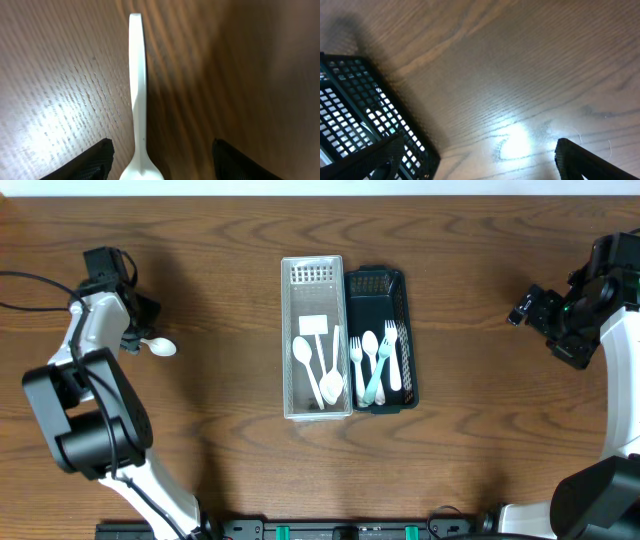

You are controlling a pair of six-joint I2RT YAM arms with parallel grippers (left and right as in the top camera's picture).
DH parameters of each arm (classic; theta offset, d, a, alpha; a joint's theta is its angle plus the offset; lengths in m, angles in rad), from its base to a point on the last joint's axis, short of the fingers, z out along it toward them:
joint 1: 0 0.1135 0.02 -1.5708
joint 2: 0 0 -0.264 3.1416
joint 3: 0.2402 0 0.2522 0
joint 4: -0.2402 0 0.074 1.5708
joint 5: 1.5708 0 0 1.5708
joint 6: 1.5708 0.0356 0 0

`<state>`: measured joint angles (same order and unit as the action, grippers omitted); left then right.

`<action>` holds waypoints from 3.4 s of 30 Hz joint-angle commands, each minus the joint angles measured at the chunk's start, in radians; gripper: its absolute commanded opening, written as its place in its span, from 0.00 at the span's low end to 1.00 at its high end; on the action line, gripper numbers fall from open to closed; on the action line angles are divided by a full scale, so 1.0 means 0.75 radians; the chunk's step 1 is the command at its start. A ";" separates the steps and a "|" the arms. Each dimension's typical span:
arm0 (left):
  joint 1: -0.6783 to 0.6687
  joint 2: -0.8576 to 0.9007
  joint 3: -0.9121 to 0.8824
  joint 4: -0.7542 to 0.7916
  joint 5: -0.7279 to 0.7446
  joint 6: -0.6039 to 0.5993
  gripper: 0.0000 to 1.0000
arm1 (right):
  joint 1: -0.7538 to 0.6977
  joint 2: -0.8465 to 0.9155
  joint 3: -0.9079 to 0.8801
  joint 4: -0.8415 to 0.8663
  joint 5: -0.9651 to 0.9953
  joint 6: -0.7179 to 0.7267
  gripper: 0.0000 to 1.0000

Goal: Pack container

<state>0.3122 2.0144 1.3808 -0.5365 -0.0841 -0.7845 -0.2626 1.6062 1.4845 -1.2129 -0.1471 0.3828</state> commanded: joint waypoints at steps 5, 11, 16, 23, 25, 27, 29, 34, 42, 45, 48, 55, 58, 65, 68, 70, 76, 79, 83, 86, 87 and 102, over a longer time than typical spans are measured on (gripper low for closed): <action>0.004 0.081 0.017 -0.016 -0.009 0.024 0.66 | -0.007 0.003 -0.004 -0.028 -0.010 -0.008 0.99; 0.004 0.112 0.017 -0.105 -0.039 0.034 0.65 | -0.007 0.003 -0.004 -0.046 -0.010 -0.008 0.99; 0.005 0.112 0.017 -0.194 -0.049 0.034 0.50 | -0.007 0.003 -0.004 -0.049 -0.010 -0.007 0.99; 0.004 0.106 0.019 -0.239 -0.046 0.196 0.09 | -0.007 0.003 -0.004 -0.048 -0.010 -0.007 0.99; -0.003 0.092 0.035 -0.274 -0.016 0.288 0.06 | -0.007 0.003 -0.004 -0.047 -0.010 -0.007 0.99; -0.025 0.066 0.063 -0.317 -0.002 0.393 0.06 | -0.007 0.003 -0.004 -0.035 -0.010 -0.007 0.99; -0.065 0.026 0.116 -0.388 -0.004 0.505 0.06 | -0.007 0.003 -0.004 -0.022 -0.010 -0.007 0.99; -0.210 -0.128 0.279 -0.623 -0.003 0.649 0.06 | -0.007 0.003 -0.004 -0.011 -0.010 -0.007 0.99; -0.676 -0.436 0.366 -0.764 -0.002 0.681 0.06 | -0.007 0.003 -0.004 0.019 -0.010 -0.007 0.99; -0.880 -0.454 0.366 -0.770 -0.002 0.612 0.06 | -0.007 0.003 -0.004 0.039 -0.010 -0.007 0.99; -1.048 -0.427 0.342 -0.765 -0.004 0.524 0.06 | -0.007 0.003 -0.004 0.062 -0.010 -0.007 0.99; -1.221 -0.267 0.303 -0.755 -0.004 0.411 0.06 | -0.007 0.003 -0.004 0.083 -0.010 -0.008 0.99; -1.235 -0.199 0.303 -0.744 -0.004 0.416 0.16 | -0.007 0.003 -0.004 0.089 -0.010 -0.008 0.99; -1.173 -0.205 0.385 -0.751 -0.019 0.502 0.89 | -0.006 0.003 -0.004 0.118 -0.011 -0.038 0.99; -1.090 -0.273 0.510 -0.815 -0.057 0.515 0.91 | 0.003 0.003 -0.003 0.167 -0.025 -0.187 0.99; -1.024 -0.332 0.585 -0.854 -0.059 0.546 0.92 | 0.003 -0.007 0.011 0.190 -0.064 -0.233 0.99; -0.837 -0.570 0.675 -0.909 -0.060 0.665 0.92 | 0.002 -0.146 0.095 0.282 -0.293 -0.387 0.99; -0.776 -0.732 0.675 -0.911 -0.128 0.692 0.91 | 0.002 -0.280 0.142 0.346 -0.292 -0.451 0.99; -0.767 -0.961 0.675 -0.920 -0.366 0.692 0.92 | 0.002 -0.494 0.153 0.480 -0.242 -0.449 0.99; -0.767 -1.108 0.675 -0.958 -0.484 0.692 0.95 | 0.002 -0.608 0.153 0.509 -0.239 -0.447 0.99; -0.767 -1.144 0.675 -0.977 -0.504 0.692 0.95 | 0.002 -0.641 0.153 0.506 -0.239 -0.447 0.99; -0.767 -1.345 0.675 -1.182 -0.508 0.705 0.98 | 0.002 -0.783 0.152 0.373 -0.243 -0.448 0.99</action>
<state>-0.2653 1.0050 1.8866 -1.4326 -0.4484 -0.2714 -0.2623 1.0225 1.6054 -0.9173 -0.3222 0.0628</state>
